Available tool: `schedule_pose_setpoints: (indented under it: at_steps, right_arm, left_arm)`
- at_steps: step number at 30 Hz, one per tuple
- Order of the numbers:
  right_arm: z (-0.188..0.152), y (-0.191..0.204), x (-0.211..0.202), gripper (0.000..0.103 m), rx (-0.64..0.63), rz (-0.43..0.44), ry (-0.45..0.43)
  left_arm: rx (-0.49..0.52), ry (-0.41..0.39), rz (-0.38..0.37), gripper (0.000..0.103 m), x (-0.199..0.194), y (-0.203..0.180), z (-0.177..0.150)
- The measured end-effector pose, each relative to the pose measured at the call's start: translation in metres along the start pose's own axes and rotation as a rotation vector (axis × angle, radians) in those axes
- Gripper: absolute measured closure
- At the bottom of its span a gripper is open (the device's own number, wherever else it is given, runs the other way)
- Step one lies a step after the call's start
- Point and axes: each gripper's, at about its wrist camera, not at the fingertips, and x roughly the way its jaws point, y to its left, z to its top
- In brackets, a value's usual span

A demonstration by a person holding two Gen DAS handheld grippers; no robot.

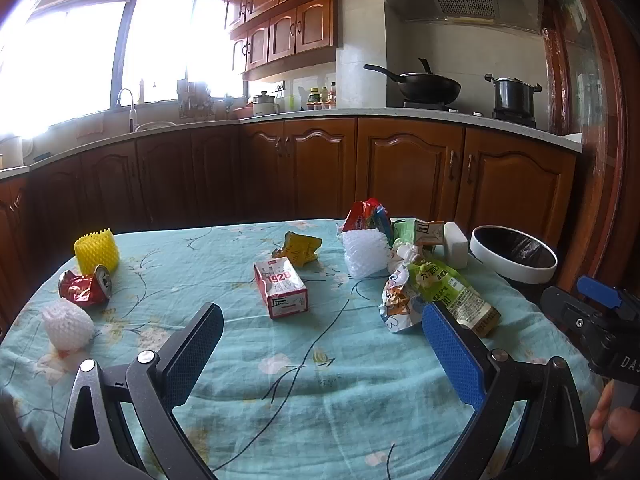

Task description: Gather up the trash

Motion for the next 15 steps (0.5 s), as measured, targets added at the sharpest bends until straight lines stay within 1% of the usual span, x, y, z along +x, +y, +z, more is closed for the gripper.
schedule_pose_setpoints:
  at_steps: [13, 15]
  right_arm:
    - [-0.0007, -0.0010, 0.0010, 0.000, 0.005, 0.008, 0.006]
    - [-0.0010, -0.0006, 0.0011, 0.000, 0.006, 0.010, 0.007]
  left_arm:
    - [-0.004, 0.007, -0.005, 0.003, 0.0039, 0.0043, 0.0006]
    - [-0.003, 0.005, -0.003, 0.003, 0.0011, 0.0005, -0.0006]
